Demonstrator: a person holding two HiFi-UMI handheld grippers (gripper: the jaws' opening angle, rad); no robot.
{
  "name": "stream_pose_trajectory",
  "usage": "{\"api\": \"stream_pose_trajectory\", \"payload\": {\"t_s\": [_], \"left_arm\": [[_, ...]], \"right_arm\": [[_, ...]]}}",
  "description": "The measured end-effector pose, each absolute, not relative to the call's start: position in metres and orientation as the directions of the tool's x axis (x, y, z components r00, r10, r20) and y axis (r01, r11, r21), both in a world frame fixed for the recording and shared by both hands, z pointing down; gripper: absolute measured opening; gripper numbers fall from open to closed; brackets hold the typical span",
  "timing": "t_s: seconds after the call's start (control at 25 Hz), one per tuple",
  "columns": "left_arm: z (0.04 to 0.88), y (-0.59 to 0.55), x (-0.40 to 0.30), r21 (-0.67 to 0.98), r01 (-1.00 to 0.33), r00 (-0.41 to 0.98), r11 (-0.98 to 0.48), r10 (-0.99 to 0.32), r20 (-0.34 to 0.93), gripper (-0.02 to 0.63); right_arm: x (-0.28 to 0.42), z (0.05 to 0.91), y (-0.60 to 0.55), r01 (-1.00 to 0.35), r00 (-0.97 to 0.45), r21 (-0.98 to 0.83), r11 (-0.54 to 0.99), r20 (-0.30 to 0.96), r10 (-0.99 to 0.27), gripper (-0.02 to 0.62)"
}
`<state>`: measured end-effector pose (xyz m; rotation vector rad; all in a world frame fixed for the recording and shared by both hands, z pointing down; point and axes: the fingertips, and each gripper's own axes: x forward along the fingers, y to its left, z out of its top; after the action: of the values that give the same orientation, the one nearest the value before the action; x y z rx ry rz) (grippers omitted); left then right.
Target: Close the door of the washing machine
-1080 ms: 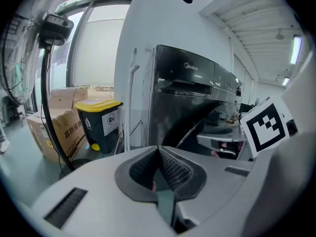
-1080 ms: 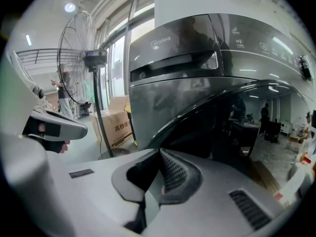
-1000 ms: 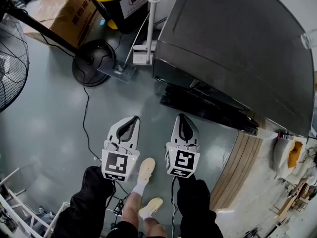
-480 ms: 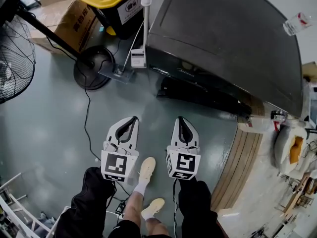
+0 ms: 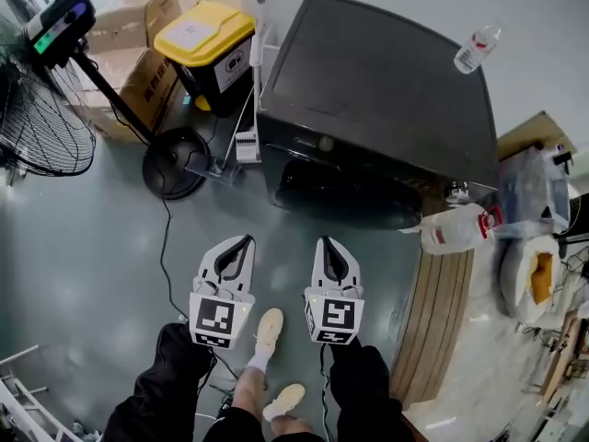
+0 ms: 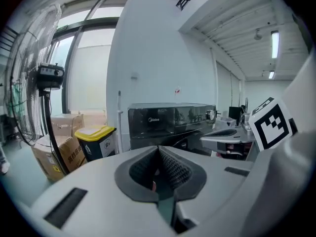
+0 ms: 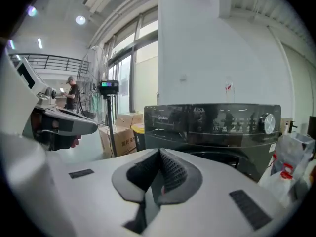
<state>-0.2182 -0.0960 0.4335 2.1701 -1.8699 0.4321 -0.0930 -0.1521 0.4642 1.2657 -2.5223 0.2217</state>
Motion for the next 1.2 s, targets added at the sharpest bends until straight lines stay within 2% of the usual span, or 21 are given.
{"api": "stream_pose_trajectory", "payload": {"t_s": [0.68, 1.2], "left_arm": [[0.206, 0.083, -0.101, -0.084, -0.980, 0.154, -0.182, -0.951, 0.268, 0.023], [0.113, 0.236, -0.033, -0.093, -0.974, 0.187, -0.209, -0.962, 0.197, 0.023]], "right_arm": [[0.043, 0.219, 0.032, -0.817, -0.558, 0.042, 0.575, 0.193, -0.807, 0.017], [0.142, 0.126, 0.196, -0.845, -0.526, 0.043, 0.534, 0.122, -0.842, 0.017]]}}
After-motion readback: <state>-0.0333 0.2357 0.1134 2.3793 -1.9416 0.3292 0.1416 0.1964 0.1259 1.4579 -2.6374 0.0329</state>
